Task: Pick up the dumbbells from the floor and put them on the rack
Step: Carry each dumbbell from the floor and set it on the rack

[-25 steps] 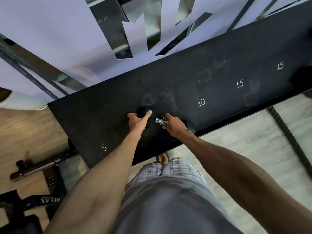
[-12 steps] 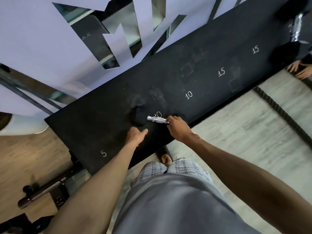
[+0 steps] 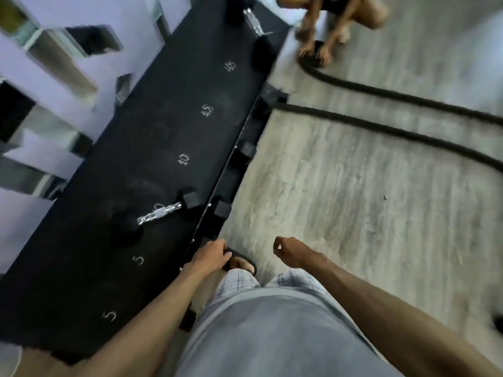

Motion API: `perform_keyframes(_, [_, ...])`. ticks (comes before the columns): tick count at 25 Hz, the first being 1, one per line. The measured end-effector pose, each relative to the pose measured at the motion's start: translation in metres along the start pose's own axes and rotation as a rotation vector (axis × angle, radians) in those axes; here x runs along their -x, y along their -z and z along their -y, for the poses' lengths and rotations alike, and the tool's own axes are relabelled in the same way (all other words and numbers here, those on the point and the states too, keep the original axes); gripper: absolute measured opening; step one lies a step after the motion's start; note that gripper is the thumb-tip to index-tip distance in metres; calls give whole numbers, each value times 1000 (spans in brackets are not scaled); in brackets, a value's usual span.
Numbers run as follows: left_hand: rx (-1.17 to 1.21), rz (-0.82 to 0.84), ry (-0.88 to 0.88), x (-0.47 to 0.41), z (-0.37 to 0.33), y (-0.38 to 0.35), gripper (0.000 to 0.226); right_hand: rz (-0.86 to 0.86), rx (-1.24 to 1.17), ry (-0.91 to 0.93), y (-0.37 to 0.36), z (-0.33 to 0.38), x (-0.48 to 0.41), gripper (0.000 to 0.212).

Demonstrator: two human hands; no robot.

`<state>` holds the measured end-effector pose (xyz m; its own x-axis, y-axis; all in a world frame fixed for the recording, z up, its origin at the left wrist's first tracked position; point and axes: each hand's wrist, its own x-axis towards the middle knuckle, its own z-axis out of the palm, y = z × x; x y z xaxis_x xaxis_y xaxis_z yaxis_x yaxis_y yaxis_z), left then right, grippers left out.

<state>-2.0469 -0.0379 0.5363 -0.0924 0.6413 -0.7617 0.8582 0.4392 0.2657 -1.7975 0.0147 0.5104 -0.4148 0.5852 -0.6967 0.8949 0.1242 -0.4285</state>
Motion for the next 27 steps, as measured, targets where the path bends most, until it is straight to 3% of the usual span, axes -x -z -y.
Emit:
perform_keyframes(7, [-317, 171, -351, 21, -158, -70, 25, -253, -526, -399, -69, -134, 147, 24])
perform_keyframes(12, [-569, 327, -512, 9, -254, -113, 19, -436, -843, -641, -112, -184, 219, 23])
perform_keyframes(17, [-847, 401, -657, -15, -366, -170, 27, -577, -1132, -851, -149, -235, 275, 20])
perform_keyframes(21, [-921, 484, -729, -22, -455, -217, 25, -620, -1252, -994, -158, -280, 314, 27])
perform_keyframes(27, [-1227, 574, -866, -6, -589, -301, 29, -793, -1411, -1217, -159, -353, 374, 26])
